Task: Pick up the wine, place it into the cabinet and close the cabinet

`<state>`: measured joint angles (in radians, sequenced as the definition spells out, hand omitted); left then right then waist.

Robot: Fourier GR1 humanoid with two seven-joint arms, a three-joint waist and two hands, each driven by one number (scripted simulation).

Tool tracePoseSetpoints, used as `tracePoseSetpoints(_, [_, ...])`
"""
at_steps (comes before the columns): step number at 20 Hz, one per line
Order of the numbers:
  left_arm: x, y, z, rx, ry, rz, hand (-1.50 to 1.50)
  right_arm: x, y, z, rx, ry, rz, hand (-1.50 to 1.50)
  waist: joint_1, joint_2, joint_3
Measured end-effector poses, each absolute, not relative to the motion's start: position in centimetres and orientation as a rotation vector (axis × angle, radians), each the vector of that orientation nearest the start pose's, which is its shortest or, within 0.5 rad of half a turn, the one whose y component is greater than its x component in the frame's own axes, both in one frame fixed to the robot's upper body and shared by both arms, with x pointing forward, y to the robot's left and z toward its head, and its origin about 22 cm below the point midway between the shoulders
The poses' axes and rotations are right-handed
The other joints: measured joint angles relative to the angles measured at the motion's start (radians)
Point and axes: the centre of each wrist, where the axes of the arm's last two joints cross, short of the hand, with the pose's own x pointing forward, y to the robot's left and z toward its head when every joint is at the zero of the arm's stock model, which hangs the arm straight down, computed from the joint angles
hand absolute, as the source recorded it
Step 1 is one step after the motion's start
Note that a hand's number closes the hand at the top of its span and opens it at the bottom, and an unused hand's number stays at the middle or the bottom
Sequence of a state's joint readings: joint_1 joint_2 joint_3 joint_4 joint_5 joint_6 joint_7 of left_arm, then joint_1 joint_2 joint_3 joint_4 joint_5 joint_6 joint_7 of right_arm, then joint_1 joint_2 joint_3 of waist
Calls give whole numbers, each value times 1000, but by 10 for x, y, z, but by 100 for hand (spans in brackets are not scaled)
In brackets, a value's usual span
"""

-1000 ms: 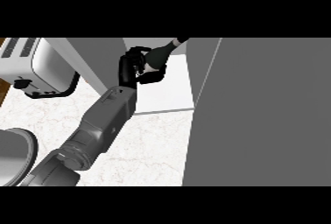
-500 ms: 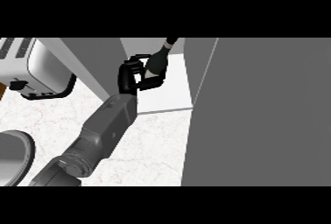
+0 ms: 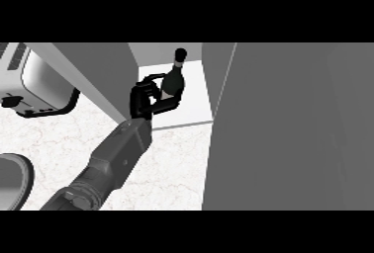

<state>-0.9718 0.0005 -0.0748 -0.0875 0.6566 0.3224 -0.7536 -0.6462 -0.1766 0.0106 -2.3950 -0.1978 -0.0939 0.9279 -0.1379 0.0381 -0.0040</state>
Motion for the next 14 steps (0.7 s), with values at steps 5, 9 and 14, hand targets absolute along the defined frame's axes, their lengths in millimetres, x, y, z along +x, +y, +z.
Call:
tracePoseSetpoints(5, [384,140,-54,82,-1608,297,150,178,-187,287,312,-2011,340,-150,-20,-2,0])
tracePoseSetpoints(9, [381,144,-57,89,-1609,310,150,178,-188,287,322,-2011,336,-150,-29,-4,1])
tracePoseSetpoints(14, [379,147,-60,114,-1620,318,150,179,-188,286,335,-2008,334,-150,-39,-3,1])
